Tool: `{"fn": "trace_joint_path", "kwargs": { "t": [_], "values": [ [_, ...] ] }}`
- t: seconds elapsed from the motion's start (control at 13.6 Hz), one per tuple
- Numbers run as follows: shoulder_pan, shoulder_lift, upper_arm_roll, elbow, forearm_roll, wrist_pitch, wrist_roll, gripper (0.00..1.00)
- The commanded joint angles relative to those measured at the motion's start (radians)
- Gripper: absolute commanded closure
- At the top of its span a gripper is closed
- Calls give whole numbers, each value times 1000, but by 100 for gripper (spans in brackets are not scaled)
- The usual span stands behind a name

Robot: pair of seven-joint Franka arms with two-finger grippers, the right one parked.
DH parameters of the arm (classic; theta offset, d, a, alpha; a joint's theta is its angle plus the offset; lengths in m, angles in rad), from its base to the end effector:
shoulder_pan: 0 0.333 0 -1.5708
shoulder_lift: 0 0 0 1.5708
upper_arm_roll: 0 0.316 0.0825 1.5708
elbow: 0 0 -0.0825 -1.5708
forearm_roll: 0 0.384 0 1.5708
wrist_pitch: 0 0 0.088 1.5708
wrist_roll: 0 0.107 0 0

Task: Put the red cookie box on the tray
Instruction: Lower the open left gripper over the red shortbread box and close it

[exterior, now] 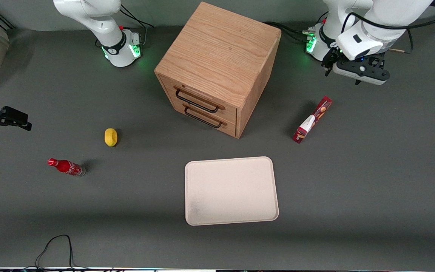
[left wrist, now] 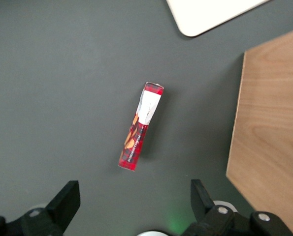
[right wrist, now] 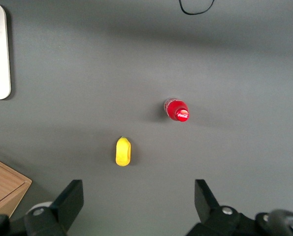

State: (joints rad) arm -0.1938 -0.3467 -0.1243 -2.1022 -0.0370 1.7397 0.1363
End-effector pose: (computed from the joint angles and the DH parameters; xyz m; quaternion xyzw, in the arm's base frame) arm 0.4242 -0.1498 0.5590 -0.9758 0.2183 0.0088 0.0036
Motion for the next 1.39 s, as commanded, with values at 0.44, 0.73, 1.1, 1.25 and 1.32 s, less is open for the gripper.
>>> {"fn": "trace_joint_path", "kwargs": {
  "t": [0.44, 0.73, 1.1, 1.25, 1.32],
  "values": [
    [-9, -29, 2, -206, 8, 176, 146, 0],
    [-10, 17, 0, -387, 9, 432, 146, 0],
    [-10, 124, -1, -464, 14, 598, 146, 0],
    [-6, 175, -1, -478, 19, 652, 149, 0],
    [-3, 192, 0, -478, 19, 658, 149, 0]
  ]
}}
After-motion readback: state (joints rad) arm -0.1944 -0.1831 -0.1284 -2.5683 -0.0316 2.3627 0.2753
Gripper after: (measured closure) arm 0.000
